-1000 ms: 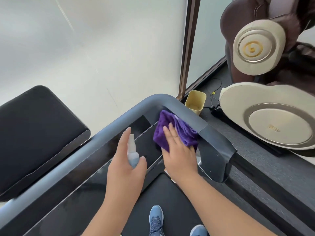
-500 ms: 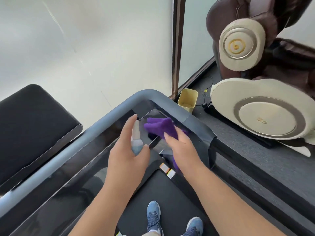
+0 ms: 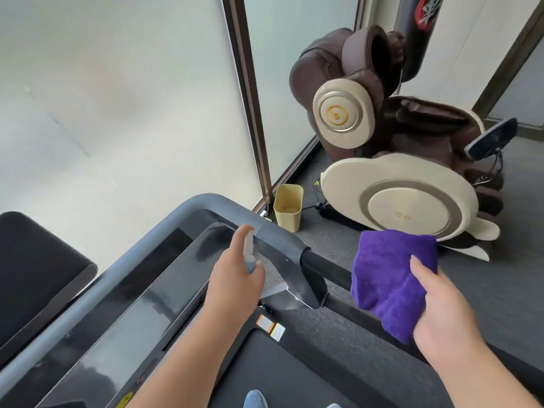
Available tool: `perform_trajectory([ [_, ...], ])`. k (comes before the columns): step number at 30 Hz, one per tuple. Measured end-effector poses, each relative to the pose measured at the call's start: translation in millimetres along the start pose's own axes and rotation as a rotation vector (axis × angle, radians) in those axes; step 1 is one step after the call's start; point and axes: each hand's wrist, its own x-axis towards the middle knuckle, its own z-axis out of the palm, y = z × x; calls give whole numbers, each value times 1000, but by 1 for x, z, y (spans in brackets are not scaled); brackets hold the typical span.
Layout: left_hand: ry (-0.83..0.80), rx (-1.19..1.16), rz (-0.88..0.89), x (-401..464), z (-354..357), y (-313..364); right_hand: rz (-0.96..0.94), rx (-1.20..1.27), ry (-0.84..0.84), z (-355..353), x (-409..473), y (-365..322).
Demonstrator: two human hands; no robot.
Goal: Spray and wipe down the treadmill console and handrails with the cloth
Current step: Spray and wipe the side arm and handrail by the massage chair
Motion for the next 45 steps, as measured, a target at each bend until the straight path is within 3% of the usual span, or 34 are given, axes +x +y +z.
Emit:
perform_trajectory([
  [9,32,2,9,-8,14,8,33,46,62,-26,-8,-9],
  [13,63,-8,-8,-10,17,5,-58,-29,137,-30,-1,-11],
  [18,60,-27,-31,-7,13,-3,-272,-717,86,-23,14,18],
  [20,47,-33,-35,-2,10,-9,-364,-1132,38,-18,32,49],
  [22,24,-47,-26,2,4,-14,-494,-1519,100,-7,49,75],
  [23,13,-54,-20,5,0,-17,-517,-1591,148,3,56,81],
  [26,5,-67,3,17,-11,-25,-441,-1589,216,49,75,81],
  [29,12,-73,21,34,-19,-34,-408,-1540,144,110,95,91],
  [37,-14,-146,122,78,-53,-64,-699,-1833,-71,259,101,161],
  [41,-42,-246,172,89,-57,-62,-825,-1899,-107,251,103,170],
  [45,-172,-228,243,93,-40,-42,-864,-1846,-60,208,94,165],
])
